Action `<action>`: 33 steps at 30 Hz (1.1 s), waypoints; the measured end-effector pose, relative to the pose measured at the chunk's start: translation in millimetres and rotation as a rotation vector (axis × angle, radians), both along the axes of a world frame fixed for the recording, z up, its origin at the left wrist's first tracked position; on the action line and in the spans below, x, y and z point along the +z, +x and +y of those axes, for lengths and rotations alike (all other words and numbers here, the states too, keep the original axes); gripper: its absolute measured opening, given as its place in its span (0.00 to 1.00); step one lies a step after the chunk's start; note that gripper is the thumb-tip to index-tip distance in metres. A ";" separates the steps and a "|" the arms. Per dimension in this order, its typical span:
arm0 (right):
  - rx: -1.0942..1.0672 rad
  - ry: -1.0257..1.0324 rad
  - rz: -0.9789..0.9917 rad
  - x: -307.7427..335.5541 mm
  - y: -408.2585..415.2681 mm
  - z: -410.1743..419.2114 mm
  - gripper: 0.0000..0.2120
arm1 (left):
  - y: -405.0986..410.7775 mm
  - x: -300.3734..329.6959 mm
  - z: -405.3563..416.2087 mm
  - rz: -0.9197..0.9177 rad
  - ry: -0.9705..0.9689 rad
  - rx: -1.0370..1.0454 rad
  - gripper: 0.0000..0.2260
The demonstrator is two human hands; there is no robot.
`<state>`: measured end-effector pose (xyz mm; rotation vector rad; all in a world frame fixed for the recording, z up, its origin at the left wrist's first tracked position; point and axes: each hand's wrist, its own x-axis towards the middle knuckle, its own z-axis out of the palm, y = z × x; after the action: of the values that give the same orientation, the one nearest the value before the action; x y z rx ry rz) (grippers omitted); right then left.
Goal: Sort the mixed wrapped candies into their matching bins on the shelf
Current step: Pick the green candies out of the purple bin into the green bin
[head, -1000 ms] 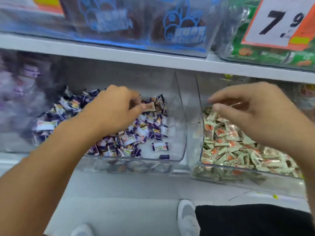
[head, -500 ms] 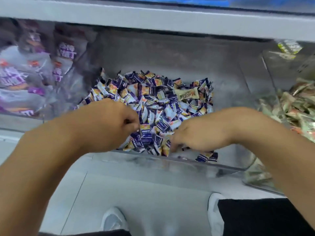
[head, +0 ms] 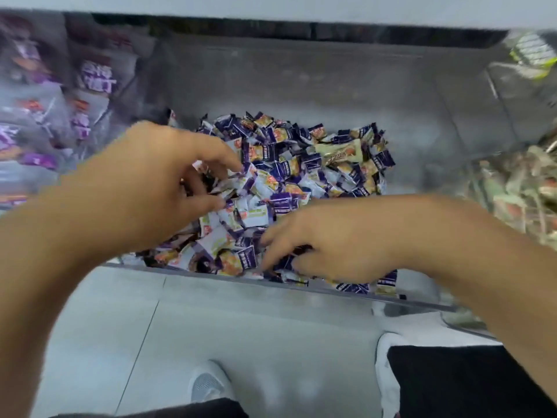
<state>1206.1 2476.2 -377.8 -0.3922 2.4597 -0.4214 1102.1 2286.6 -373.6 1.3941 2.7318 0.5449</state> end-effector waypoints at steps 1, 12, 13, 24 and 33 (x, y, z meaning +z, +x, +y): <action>0.039 0.084 -0.029 -5.5 -0.5 2.7 0.19 | -2.4 1.5 -4.0 0.060 0.002 0.012 0.17; -0.295 0.389 0.378 14.6 6.5 36.3 0.03 | -1.6 -18.3 10.7 -0.062 -0.295 0.027 0.29; -0.303 0.341 0.427 16.3 3.8 34.4 0.07 | -2.7 -18.3 11.8 -0.069 -0.295 0.035 0.28; -0.074 0.491 -0.057 1.9 4.1 13.5 0.15 | -9.2 -14.4 10.5 -0.053 -0.267 0.039 0.23; -0.160 0.098 0.181 7.3 -8.8 4.7 0.15 | 2.2 -20.1 27.6 -0.051 -0.323 -0.169 0.12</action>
<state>1197.3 2480.9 -370.6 -0.2013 2.6868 -0.3425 1104.3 2314.2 -393.7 1.4798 2.4880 0.1212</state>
